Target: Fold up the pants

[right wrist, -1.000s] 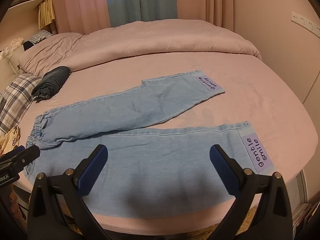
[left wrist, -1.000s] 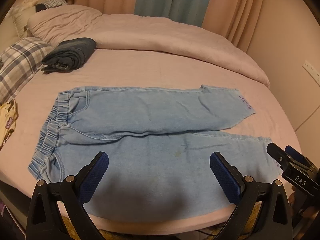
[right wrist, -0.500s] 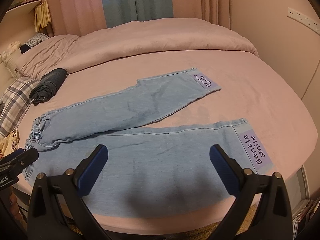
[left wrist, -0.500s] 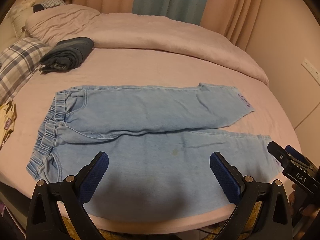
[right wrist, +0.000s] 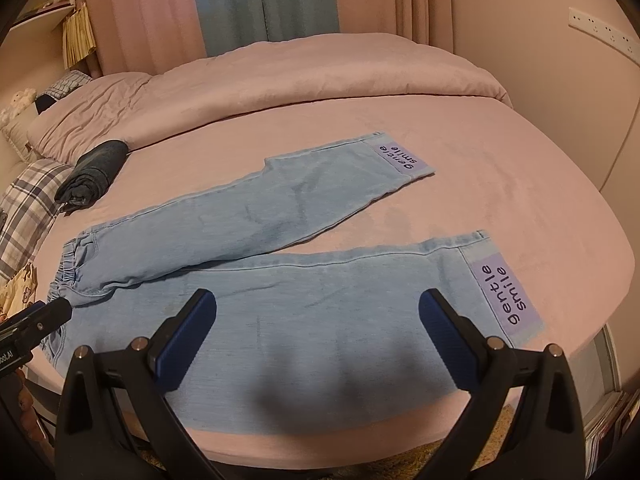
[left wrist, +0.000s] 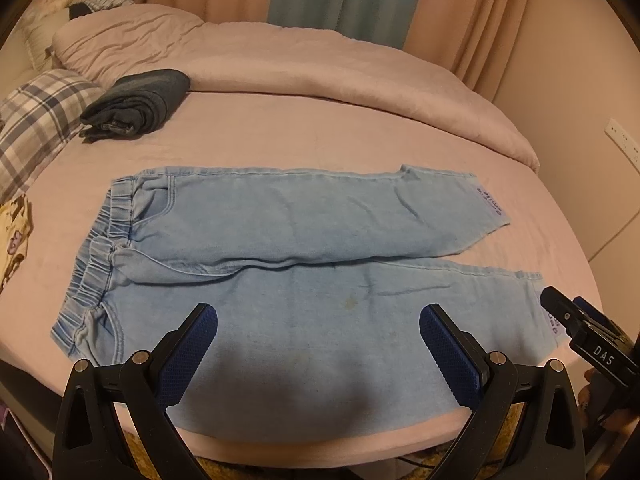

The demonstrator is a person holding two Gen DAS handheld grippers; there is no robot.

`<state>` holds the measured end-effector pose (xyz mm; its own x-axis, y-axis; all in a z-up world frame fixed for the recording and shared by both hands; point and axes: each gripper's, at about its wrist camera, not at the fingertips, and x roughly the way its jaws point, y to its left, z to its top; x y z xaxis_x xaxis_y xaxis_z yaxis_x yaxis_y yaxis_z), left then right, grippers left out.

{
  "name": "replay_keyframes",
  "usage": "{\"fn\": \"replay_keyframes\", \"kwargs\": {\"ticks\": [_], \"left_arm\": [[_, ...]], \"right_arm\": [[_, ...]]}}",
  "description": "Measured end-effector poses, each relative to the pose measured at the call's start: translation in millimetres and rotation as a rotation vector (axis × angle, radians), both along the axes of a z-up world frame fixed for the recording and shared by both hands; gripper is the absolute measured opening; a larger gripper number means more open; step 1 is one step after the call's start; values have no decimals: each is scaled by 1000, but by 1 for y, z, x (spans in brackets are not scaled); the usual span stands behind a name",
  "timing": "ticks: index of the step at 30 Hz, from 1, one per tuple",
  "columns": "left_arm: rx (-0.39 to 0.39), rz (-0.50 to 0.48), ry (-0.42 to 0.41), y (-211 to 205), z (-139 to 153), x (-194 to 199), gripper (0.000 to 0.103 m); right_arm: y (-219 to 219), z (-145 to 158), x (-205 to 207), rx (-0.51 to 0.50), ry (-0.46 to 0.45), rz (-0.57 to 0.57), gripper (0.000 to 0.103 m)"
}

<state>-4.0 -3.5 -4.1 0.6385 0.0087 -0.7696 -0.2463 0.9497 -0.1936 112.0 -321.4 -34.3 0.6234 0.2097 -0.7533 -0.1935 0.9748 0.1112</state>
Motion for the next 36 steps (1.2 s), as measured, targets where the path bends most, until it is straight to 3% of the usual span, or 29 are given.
{"fn": "replay_keyframes", "kwargs": {"ticks": [9,14,18,23,25,27,31,33,34,36], "left_arm": [[-42,54,15,30,-11,2,98],[-25,159,18,72,-22,-6,97],[-3,291,45,121,-34,-22,88],[-96,461,87,179,-55,-63,87],[-85,493,114,182,-59,-72,87],[-92,491,140,183,-67,-77,87],[-193,464,169,181,-92,-73,87],[-209,463,188,178,-103,-67,76],[-178,466,179,173,-103,-65,75],[-134,452,155,167,-101,-63,55]], "right_arm": [[-21,-6,4,19,15,-43,101],[-57,-18,11,34,55,-141,99],[-98,-29,17,12,67,-255,99],[-156,-54,21,-6,139,-415,94],[-175,-66,20,-3,181,-464,92],[-189,-75,18,17,211,-494,91],[-199,-90,22,65,247,-511,85],[-194,-94,26,93,250,-479,77],[-192,-99,30,104,257,-458,72],[-184,-104,33,88,250,-441,66]]}}
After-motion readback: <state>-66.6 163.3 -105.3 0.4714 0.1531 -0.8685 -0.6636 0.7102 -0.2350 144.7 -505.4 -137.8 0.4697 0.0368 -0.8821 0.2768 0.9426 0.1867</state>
